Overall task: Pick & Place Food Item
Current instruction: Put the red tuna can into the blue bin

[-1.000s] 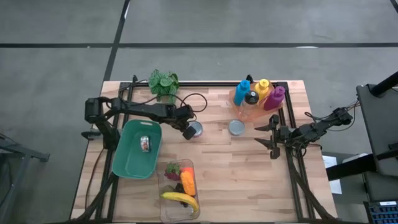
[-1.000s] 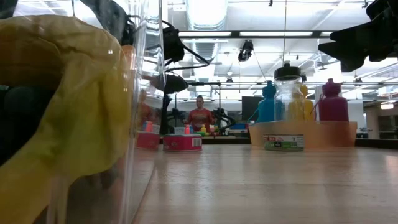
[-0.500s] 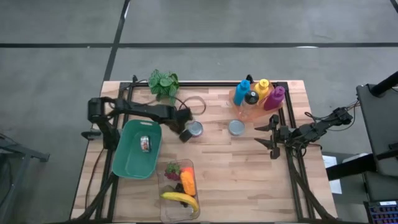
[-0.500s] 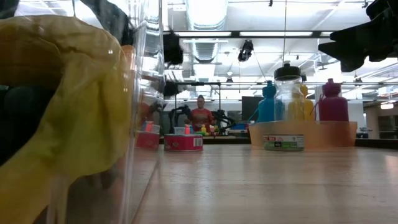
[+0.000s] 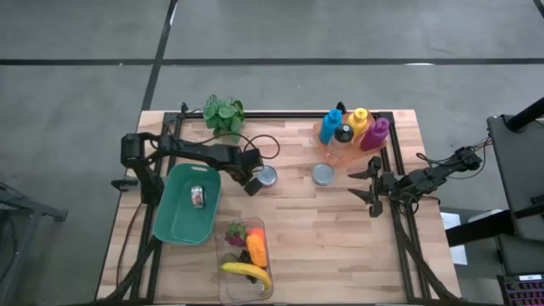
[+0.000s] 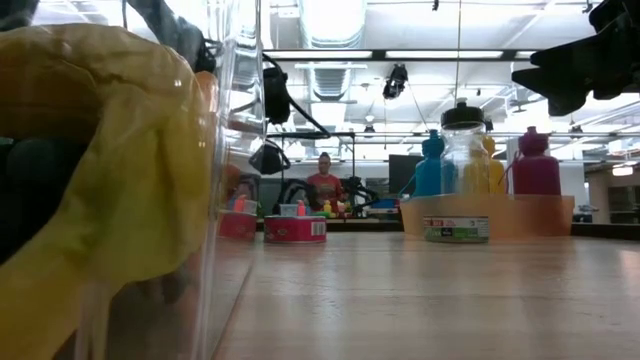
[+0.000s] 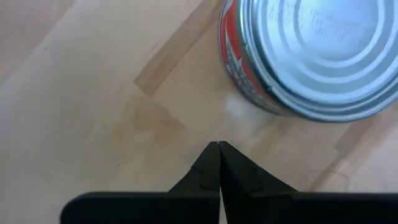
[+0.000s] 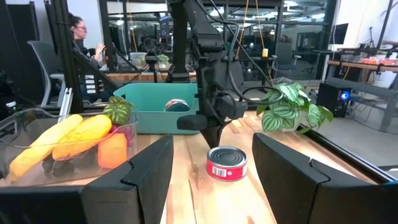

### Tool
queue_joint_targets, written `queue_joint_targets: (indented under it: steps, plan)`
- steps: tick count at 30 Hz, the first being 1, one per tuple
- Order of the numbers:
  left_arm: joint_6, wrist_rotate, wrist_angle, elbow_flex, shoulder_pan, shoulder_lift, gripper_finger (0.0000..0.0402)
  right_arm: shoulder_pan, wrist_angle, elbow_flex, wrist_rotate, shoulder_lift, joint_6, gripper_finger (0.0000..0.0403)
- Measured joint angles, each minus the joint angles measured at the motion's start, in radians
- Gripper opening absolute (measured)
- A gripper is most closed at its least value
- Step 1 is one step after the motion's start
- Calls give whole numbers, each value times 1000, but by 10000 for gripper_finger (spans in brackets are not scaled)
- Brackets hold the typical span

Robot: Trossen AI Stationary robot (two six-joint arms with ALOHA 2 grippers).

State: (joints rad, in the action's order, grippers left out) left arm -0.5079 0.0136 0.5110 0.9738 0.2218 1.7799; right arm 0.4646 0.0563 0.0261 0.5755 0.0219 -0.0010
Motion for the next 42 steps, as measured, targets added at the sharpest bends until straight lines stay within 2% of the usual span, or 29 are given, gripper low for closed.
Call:
queue_joint_targets:
  steps: [5,17,23,38,42]
  plan:
    - [3,7,-10,6,0,-17,0,0,0,0,0,0,0,217]
    - [3,80,-89,8,-2,-181,0,0,0,0,0,0,0,217]
    - [8,84,-119,8,-1,-222,0,0,0,0,1,1,0,217]
    - [14,88,-145,7,0,-227,1,0,0,0,2,0,0,217]
    - [112,87,-145,7,0,-227,1,0,0,0,2,0,0,217]
